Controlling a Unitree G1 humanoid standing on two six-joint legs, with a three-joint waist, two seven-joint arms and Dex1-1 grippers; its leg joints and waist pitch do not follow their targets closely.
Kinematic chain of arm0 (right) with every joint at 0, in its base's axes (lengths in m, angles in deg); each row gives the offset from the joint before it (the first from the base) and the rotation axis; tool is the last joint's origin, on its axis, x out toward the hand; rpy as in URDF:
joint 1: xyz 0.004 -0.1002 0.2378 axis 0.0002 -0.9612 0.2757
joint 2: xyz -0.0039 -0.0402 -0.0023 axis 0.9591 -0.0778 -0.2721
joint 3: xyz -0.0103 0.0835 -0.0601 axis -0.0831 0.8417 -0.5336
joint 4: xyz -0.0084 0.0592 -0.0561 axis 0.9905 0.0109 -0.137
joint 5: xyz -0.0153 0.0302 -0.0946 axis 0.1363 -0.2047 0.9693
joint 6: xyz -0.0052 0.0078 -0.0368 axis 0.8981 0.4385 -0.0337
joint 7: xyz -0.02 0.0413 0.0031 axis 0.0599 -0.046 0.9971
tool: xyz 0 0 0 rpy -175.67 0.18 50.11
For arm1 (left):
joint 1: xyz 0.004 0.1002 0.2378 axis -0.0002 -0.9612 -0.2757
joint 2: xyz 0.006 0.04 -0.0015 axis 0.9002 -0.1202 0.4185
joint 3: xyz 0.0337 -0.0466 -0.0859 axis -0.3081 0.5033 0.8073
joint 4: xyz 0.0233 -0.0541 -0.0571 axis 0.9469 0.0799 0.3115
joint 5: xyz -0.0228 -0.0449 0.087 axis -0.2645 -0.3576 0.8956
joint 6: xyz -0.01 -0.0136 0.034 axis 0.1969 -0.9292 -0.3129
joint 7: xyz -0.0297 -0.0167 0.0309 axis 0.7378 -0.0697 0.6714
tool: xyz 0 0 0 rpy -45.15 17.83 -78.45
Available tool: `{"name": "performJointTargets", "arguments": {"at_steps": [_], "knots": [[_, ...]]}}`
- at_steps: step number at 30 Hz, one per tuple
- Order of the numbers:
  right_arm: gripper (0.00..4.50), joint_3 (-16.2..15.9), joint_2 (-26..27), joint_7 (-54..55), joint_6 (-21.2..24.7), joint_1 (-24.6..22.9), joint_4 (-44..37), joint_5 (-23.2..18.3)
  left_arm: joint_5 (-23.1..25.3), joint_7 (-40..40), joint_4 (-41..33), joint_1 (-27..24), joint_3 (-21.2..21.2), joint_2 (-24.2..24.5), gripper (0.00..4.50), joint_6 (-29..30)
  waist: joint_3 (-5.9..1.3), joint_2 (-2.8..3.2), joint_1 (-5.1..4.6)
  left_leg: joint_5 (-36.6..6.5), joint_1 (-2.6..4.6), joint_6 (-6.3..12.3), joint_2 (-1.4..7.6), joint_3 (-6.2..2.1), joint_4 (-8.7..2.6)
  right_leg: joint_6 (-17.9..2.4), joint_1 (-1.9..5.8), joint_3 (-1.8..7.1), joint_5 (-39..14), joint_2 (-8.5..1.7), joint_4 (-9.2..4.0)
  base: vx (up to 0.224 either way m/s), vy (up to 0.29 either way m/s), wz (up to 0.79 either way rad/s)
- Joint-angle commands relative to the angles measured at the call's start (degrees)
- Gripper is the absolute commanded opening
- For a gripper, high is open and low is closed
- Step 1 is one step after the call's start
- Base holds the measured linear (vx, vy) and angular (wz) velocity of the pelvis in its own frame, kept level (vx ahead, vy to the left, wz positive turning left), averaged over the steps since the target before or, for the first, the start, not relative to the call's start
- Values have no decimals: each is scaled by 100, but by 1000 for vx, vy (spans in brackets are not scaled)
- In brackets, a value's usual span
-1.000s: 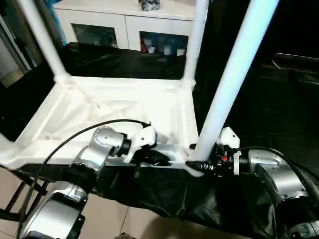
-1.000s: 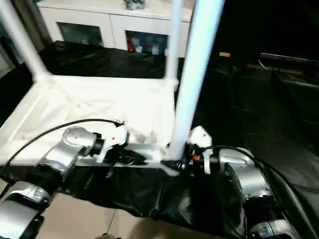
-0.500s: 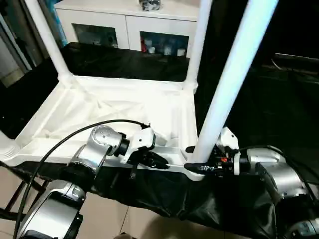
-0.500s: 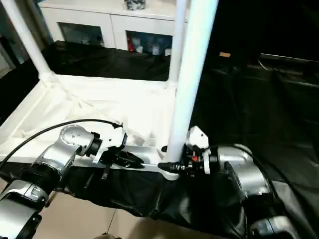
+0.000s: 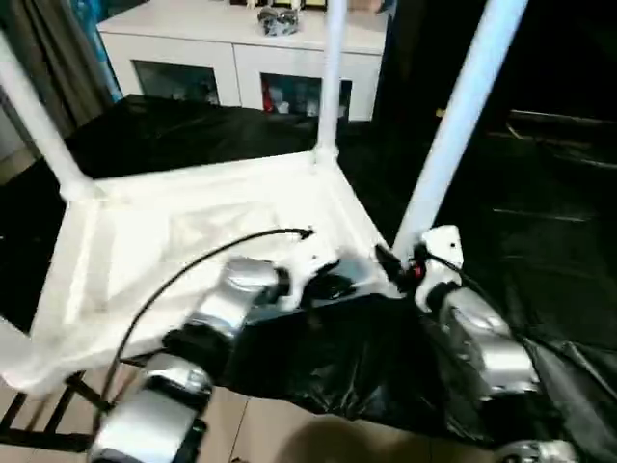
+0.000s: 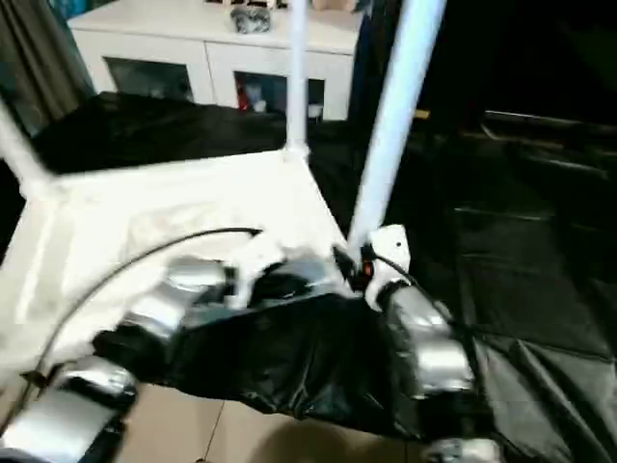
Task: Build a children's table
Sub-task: Rotate leg to tighten
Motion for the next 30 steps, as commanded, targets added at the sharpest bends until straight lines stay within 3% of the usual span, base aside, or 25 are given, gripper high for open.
{"name": "performJointTargets", "arguments": {"at_steps": [1, 5, 9, 12, 15, 18, 21, 26, 30], "knots": [[256, -409, 430, -196, 187, -88, 254, -135, -2, 175, 62, 70, -180, -401, 0, -72, -184, -40, -30, -2452, 67, -54, 331, -244, -518, -640, 44, 247, -2938, -394, -587, 0, 0, 0], [286, -390, 378, -508, 23, -90, 111, -260, 43, -46, 3, 22, -235, -285, 0, -195, -189, -40, -23, -2474, 62, -34, 338, -234, -523, -726, 51, 258, -2748, -398, -570, 0, 0, 0], [311, -529, -44, -1413, 136, -164, -203, -476, -12, -576, -144, -75, -317, 7, 0, -448, -211, -67, 0, -2150, 15, 97, 351, -216, -512, -844, 107, 278, -2357, -412, -517, 0, 0, 0], [333, -715, -603, -2342, 182, -177, -350, -543, -45, -1196, -179, -102, -395, 338, 0, -669, -243, -81, 15, -1662, -29, 270, 358, -179, -472, -1060, 165, 286, -1603, -401, -423, 0, 0, 0], [333, -871, -995, -3117, 137, -185, -434, -610, -126, -1574, -174, -74, -364, 512, 0, -763, -287, -82, 42, -1167, -19, 455, 353, -139, -400, -1388, 191, 275, -710, -394, -318, 60, -15, 1], [333, -1097, -1427, -3948, 0, -216, -524, -633, -182, -1955, -120, -14, -369, 673, 0, -857, -313, -74, 110, -649, -42, 757, 372, -107, -340, -1641, 227, 232, 106, -371, -207, 19, -4, 1], [333, -1272, -1798, -4748, 36, -153, -546, -703, -228, -2322, -27, 61, -391, 782, 0, -967, -304, -77, 150, -729, -37, 817, 377, -97, -328, -1679, 217, 224, -19, -374, -215, 0, 0, 0], [296, -1452, -2039, -5494, 379, -10, -558, -896, -287, -2664, 35, 148, -430, 877, 0, -1045, -272, -68, 238, -1136, 15, 555, 413, -110, -379, -1596, 192, 241, -820, -393, -284, 0, 0, 0], [260, -1555, -2090, -5742, 484, 63, -520, -970, -288, -2777, 90, 207, -412, 906, 0, -1075, -284, -79, 263, -1065, 11, 490, 408, -110, -375, -1608, 201, 244, -718, -400, -263, 0, 0, 0]]}}
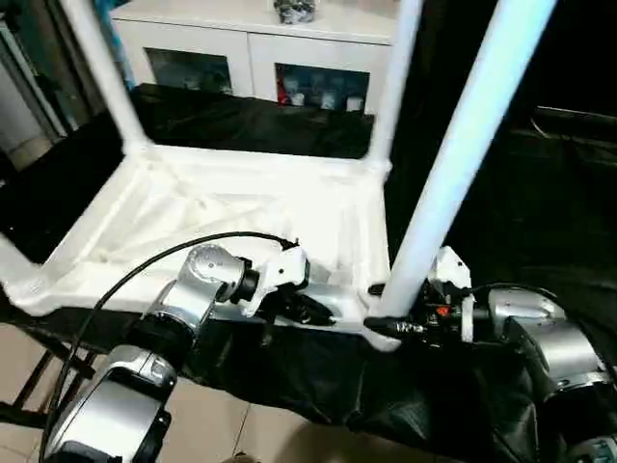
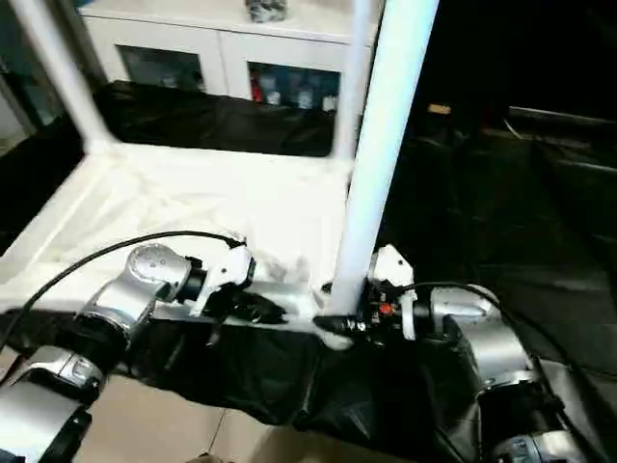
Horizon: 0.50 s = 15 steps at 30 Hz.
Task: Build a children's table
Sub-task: Rotate leg to tighten
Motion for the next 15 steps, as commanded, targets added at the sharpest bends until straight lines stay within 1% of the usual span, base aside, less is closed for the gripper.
{"name": "performJointTargets", "arguments": {"at_steps": [1, 2, 3, 5, 6, 7, 9, 10, 11, 12, 13, 14, 15], "knots": [[257, -440, 67, -311, 130, 23, -55, -11, 22, 30, 17, 89, -154, -109, 0, -52, -300, -76, 16, -990, 62, 482, 392, -131, -348, -1575, 241, 253, -660, -407, -281, 0, 0, 0], [238, -464, 67, -369, 142, 36, -43, -11, 17, 7, 44, 103, -137, -108, 0, -60, -302, -65, 21, -960, 58, 486, 392, -132, -343, -1587, 239, 252, -604, -410, -272, 0, 0, 0], [229, -464, 67, -369, 142, 36, -43, -11, 17, 7, 44, 103, -137, -108, 0, -60, -304, -73, 18, -944, 55, 495, 386, -129, -339, -1591, 242, 251, -576, -404, -272, 0, 0, 0], [224, -482, 65, -435, 149, 25, -46, -12, 14, -28, 69, 105, -130, -106, 0, -80, -309, -83, 32, -875, 43, 525, 382, -131, -328, -1592, 253, 250, -517, -415, -263, 0, 0, 0], [224, -484, 69, -440, 150, 23, -46, -10, 12, -34, 70, 102, -131, -103, 0, -82, -306, -64, 37, -879, 44, 523, 382, -133, -330, -1589, 248, 248, -537, -414, -265, 0, 0, 0], [221, -464, 91, -395, 130, 9, -49, -3, 12, -26, 60, 86, -133, -102, 0, -77, -303, -76, 34, -915, 50, 516, 380, -130, -331, -1579, 246, 247, -595, -409, -274, 0, 0, 0], [213, -425, 129, -328, 117, 3, -45, 1, 13, -16, 68, 78, -127, -100, 0, -78, -302, -70, 43, -968, 55, 488, 384, -132, -336, -1557, 242, 247, -719, -411, -284, 0, 0, 0], [213, -373, 173, -224, 133, -5, -40, -13, 17, 12, 87, 76, -104, -107, 0, -76, -303, -52, 45, -978, 60, 464, 388, -135, -340, -1557, 235, 249, -712, -405, -283, 0, 0, 0], [210, -246, 288, 102, 96, -38, -26, -3, 40, 157, 105, 68, -54, -128, 0, -48, -300, -63, 44, -1006, 58, 432, 391, -135, -346, -1548, 236, 252, -724, -405, -284, 0, 0, 0], [210, -157, 375, 351, 57, -70, -18, 17, 77, 301, 118, 68, -34, -146, 0, -19, -293, -63, 45, -1041, 59, 416, 388, -136, -351, -1538, 231, 251, -776, -404, -291, 0, 0, 0], [209, -112, 422, 474, 46, -87, -14, 23, 98, 383, 129, 71, -24, -157, 0, -2, -285, -64, 45, -1126, 62, 368, 385, -135, -359, -1497, 224, 255, -914, -408, -309, 0, 0, 0], [208, 2, 554, 832, 25, -130, -2, 57, 154, 616, 165, 80, 5, -191, 0, 46, -274, -69, 31, -1220, 60, 286, 382, -143, -376, -1437, 221, 262, -1108, -415, -327, 0, 0, 0], [208, 72, 676, 1256, 18, -151, 57, 178, 182, 835, 191, 85, 40, -246, 0, 132, -264, -70, 25, -1306, 65, 250, 376, -144, -384, -1403, 215, 260, -1264, -417, -345, 0, 0, 0]]}}
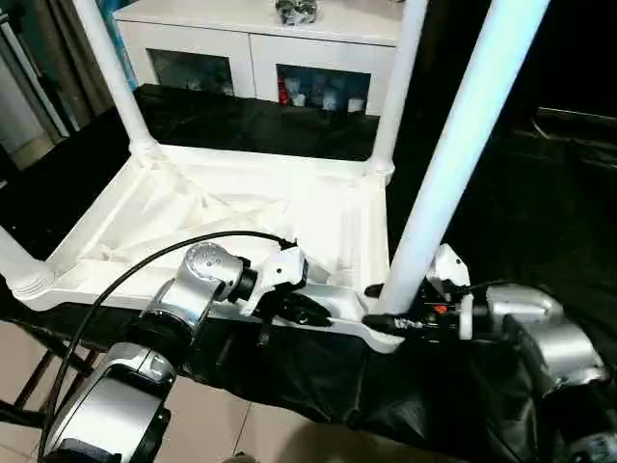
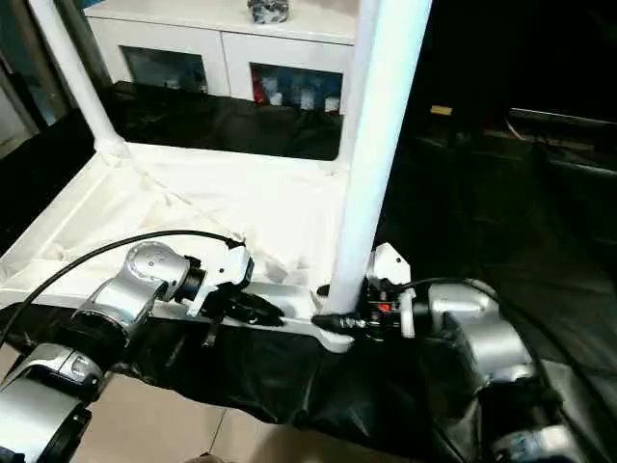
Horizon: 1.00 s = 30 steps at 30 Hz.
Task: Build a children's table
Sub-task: Rotate leg to tighten
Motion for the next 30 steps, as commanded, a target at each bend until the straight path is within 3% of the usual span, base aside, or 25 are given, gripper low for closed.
{"name": "performJointTargets", "arguments": {"at_steps": [1, 4, 7, 9, 10, 12, 14, 17, 18, 21, 23, 24, 25, 30], "knots": [[206, -143, 267, 496, 152, -44, 65, 94, 119, 487, 67, 59, -48, -231, 0, 140, -248, -79, -15, -1455, 49, 174, 360, -154, -413, -1315, 206, 256, -1581, -413, -415, 0, 0, 0], [202, 87, 730, 1885, 198, -99, 267, 453, 135, 1184, 90, 48, 83, -508, 0, 418, -213, -79, -86, -1807, 67, 11, 341, -189, -444, -1048, 169, 266, -2412, -430, -510, 0, 0, 0], [198, 422, 1322, 3189, 374, -132, 454, 539, 146, 1760, 70, 6, 131, -880, 0, 624, -216, -83, -160, -1905, 67, -107, 335, -226, -478, -884, 156, 264, -2650, -425, -537, 0, 0, 0], [198, 640, 1809, 4062, 533, -171, 526, 541, 166, 2133, 78, 5, 123, -1188, 0, 684, -219, -62, -181, -1989, 90, -100, 331, -218, -469, -898, 128, 275, -2532, -409, -551, 0, 0, 0], [198, 635, 1828, 4085, 518, -176, 519, 550, 168, 2153, 82, 9, 124, -1203, 0, 678, -217, -63, -205, -2005, 88, -118, 332, -215, -480, -918, 105, 282, -2414, -396, -548, 0, 0, 0], [198, 584, 1907, 4212, 350, -209, 466, 654, 178, 2244, 109, 36, 127, -1276, 0, 646, -211, -72, -228, -2068, 67, -75, 315, -222, -488, -851, 131, 270, -2444, -389, -559, 0, 0, 0], [267, 570, 1952, 4321, 0, -243, 384, 752, 339, 2292, 172, 72, 31, -1254, 0, 447, -229, -17, -229, -2054, 72, -26, 318, -220, -485, -837, 132, 283, -2312, -398, -566, 0, 0, 0], [272, 658, 1970, 4352, -67, -247, 297, 721, 443, 2284, 206, 65, -35, -1192, 0, 333, -236, -27, -236, -2020, 64, 9, 325, -210, -490, -919, 145, 281, -2007, -378, -541, 0, 0, 0], [302, 677, 1890, 4236, -40, -278, 153, 680, 490, 2257, 195, 49, -71, -1127, 0, 257, -233, -23, -234, -1984, 55, 41, 326, -208, -492, -952, 154, 283, -1928, -378, -534, 0, 0, 0], [312, 630, 1530, 3789, -46, -396, -145, 640, 561, 2233, 215, 34, -102, -1013, 0, 134, -233, 1, -222, -1983, 65, 59, 333, -198, -486, -995, 161, 288, -1779, -375, -531, 0, 0, 0], [345, 619, 1225, 3371, -7, -517, -387, 521, 602, 2254, 245, 38, -99, -953, 0, 90, -241, -11, -201, -1864, 58, 144, 335, -180, -467, -1040, 176, 297, -1586, -378, -513, 0, 0, 0], [354, 641, 1097, 3217, 12, -577, -485, 455, 616, 2258, 261, 38, -92, -937, 0, 57, -241, -69, -193, -1800, 48, 183, 334, -174, -457, -1031, 197, 296, -1543, -373, -510, 0, 0, 0], [358, 660, 951, 3052, 31, -641, -589, 397, 625, 2251, 273, 37, -87, -919, 0, 30, -249, -47, -165, -1647, 28, 276, 335, -176, -443, -1052, 219, 299, -1408, -384, -482, 0, 0, 0], [388, 912, 57, 2237, 227, -1007, -1143, 123, 622, 2237, 280, 19, -58, -839, 0, -55, -260, -106, -78, -1229, -5, 517, 341, -163, -399, -1153, 244, 277, -1094, -397, -440, 0, 0, 0]]}}
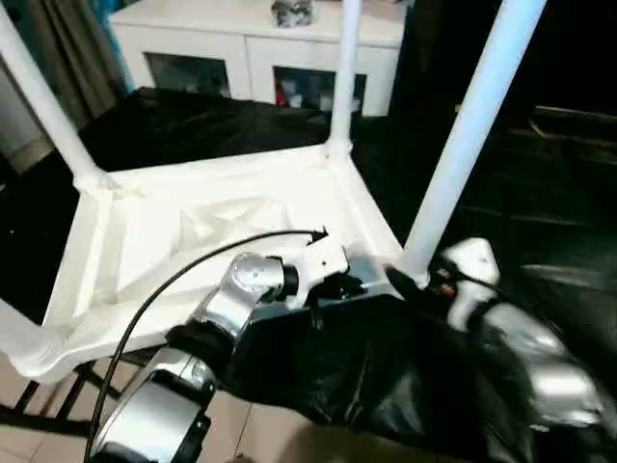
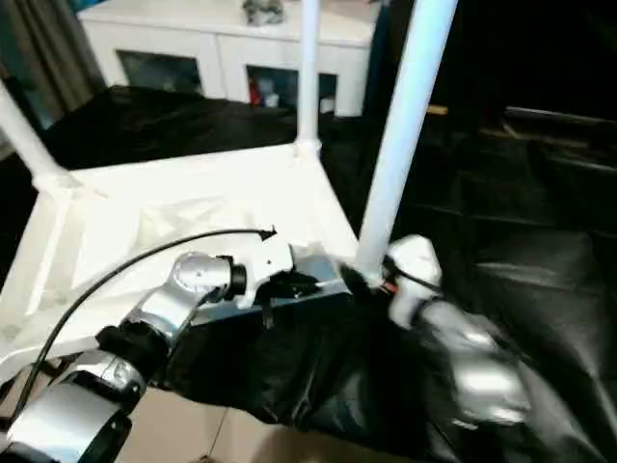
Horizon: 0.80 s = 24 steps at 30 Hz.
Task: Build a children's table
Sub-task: Rotate leg to tighten
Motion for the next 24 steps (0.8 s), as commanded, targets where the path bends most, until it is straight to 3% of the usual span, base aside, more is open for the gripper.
{"name": "performJointTargets", "arguments": {"at_steps": [1, 2, 4, 5, 8, 10, 12, 13, 16, 17, 18, 20, 21, 22, 23, 24], "knots": [[388, 115, -264, -455, 161, -168, -304, -221, 108, 57, 138, -16, -74, 52, 0, 1, -256, -124, 0, -1243, -8, 548, 344, -155, -365, -1175, 236, 264, -1136, -402, -413, 0, 0, 0], [388, 234, -498, -697, 246, -274, -443, -369, 89, 43, 119, -36, -68, 62, 0, -24, -253, -172, 24, -1252, 7, 576, 354, -150, -352, -1147, 227, 266, -1249, -407, -425, 0, 0, 0], [388, 299, -690, -901, 353, -362, -570, -489, 68, 48, 103, -48, -57, 69, 0, -54, -245, -160, 33, -1254, 2, 620, 353, -153, -352, -1141, 237, 265, -1328, -408, -431, 0, 0, 0], [397, 348, -965, -1238, 539, -517, -817, -676, -66, -77, -6, -79, 5, 70, 43, 9, -235, -193, 30, -1269, -11, 638, 346, -152, -358, -1072, 234, 257, -1519, -404, -454, 0, 0, 0], [397, 272, -1183, -1574, 883, -691, -1265, -999, -391, -435, -467, -156, 148, 144, 61, 370, -226, -204, 33, -1290, -23, 636, 349, -164, -362, -1004, 231, 249, -1761, -411, -470, 0, 0, 0], [397, 224, -1192, -1612, 972, -715, -1379, -1073, -494, -543, -647, -184, 192, 181, 73, 545, -248, -179, 28, -1160, -23, 621, 377, -176, -366, -1092, 223, 247, -1608, -419, -430, 0, 0, 0], [397, 12, -1071, -1581, 1080, -674, -1537, -1117, -819, -856, -1329, -280, 320, 373, 94, 1178, -272, -187, 40, -885, -15, 646, 391, -168, -334, -1299, 211, 249, -959, -404, -353, 0, 0, 0], [397, -2, -1060, -1576, 1086, -669, -1544, -1118, -841, -879, -1375, -287, 327, 387, 94, 1224, -285, -187, 40, -808, 0, 638, 403, -159, -330, -1384, 212, 253, -764, -409, -313, 0, 0, 0], [397, -216, -848, -1462, 1153, -550, -1561, -1119, -1142, -1420, -2241, -482, 327, 836, 123, 1950, -332, -182, 38, -314, -40, 801, 374, -152, -261, -1614, 213, 250, 114, -385, -183, 0, 0, 0], [397, -319, -745, -1439, 1160, -495, -1549, -1121, -1289, -1702, -2632, -595, 308, 1097, 129, 2287, -307, -189, 40, -249, -44, 878, 352, -124, -241, -1649, 172, 250, 245, -359, -181, 0, 0, 0], [397, -420, -601, -1371, 1175, -407, -1481, -1077, -1427, -1990, -3040, -738, 274, 1418, 134, 2627, -290, -167, 38, -346, -48, 865, 353, -122, -257, -1659, 175, 249, 58, -374, -181, 0, 0, 0], [397, -443, -569, -1360, 1171, -388, -1464, -1066, -1450, -2038, -3113, -767, 269, 1482, 155, 2690, -264, -137, 21, -629, -18, 727, 353, -112, -275, -1566, 143, 241, -438, -342, -237, 0, 0, 0], [397, -682, -161, -1161, 1066, -142, -1153, -879, -1649, -2493, -3842, -1106, 205, 2156, 164, 3314, -277, -154, 44, -771, 7, 571, 385, -135, -297, -1569, 148, 252, -633, -391, -202, 0, 0, 0], [397, -682, -161, -1161, 1066, -142, -1153, -879, -1649, -2493, -3842, -1106, 205, 2156, 164, 3314, -258, -138, 26, -771, -39, 504, 375, -159, -336, -1530, 164, 249, -755, -389, -206, 0, 0, 0], [397, -682, -161, -1161, 1065, -142, -1153, -879, -1649, -2493, -3842, -1106, 205, 2156, 175, 3314, -223, -111, -4, -1020, -16, 351, 354, -138, -352, -1388, 130, 243, -1142, -337, -272, 0, 0, 0], [397, -776, 24, -1051, 1006, -29, -987, -787, -1709, -2649, -4114, -1253, 175, 2423, 197, 3546, -228, -111, -1, -1135, 49, 270, 367, -122, -347, -1373, 96, 258, -1200, -340, -291, 0, 0, 0]]}}
